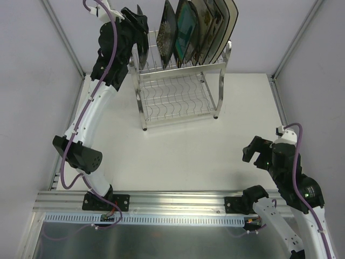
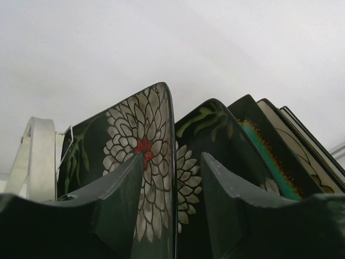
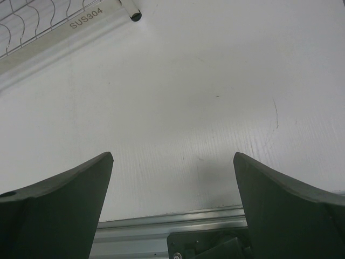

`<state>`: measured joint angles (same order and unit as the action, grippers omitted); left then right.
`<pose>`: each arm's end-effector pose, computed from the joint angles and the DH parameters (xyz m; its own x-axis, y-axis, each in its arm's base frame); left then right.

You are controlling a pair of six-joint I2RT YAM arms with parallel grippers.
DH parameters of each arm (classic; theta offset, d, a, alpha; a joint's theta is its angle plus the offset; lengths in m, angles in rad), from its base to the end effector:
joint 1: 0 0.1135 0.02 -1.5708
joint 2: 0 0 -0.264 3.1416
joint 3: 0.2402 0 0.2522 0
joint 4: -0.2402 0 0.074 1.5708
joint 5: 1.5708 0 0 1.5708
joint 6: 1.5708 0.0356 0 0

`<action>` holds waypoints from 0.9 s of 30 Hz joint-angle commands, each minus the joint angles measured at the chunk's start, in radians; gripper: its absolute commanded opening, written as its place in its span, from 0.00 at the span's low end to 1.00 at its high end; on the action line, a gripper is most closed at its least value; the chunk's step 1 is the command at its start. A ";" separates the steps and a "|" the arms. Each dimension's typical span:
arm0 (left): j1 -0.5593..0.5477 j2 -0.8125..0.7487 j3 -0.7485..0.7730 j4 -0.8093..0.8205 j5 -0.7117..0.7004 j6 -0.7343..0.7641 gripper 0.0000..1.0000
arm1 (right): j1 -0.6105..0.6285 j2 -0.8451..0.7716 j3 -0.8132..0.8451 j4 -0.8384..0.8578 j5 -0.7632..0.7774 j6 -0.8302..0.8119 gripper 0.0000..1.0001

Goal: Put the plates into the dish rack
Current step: Insert the plate into the dish rack

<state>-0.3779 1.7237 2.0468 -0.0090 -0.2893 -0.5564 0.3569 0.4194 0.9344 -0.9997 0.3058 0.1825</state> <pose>0.3535 -0.1294 0.5425 0.1903 -0.6201 -0.7611 0.2378 0.7813 -0.5771 0.0581 0.0102 0.3436 -0.4445 0.0190 -0.8956 -0.0029 0.9997 0.0226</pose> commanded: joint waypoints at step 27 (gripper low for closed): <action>-0.059 -0.464 -0.482 0.050 0.378 0.685 0.83 | -0.004 0.021 -0.026 0.033 -0.028 0.002 1.00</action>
<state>-0.4351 1.3033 1.6119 0.0055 0.0330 0.0132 0.3569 0.4305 0.9138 -0.9977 0.2958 0.1825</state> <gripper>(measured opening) 0.844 0.994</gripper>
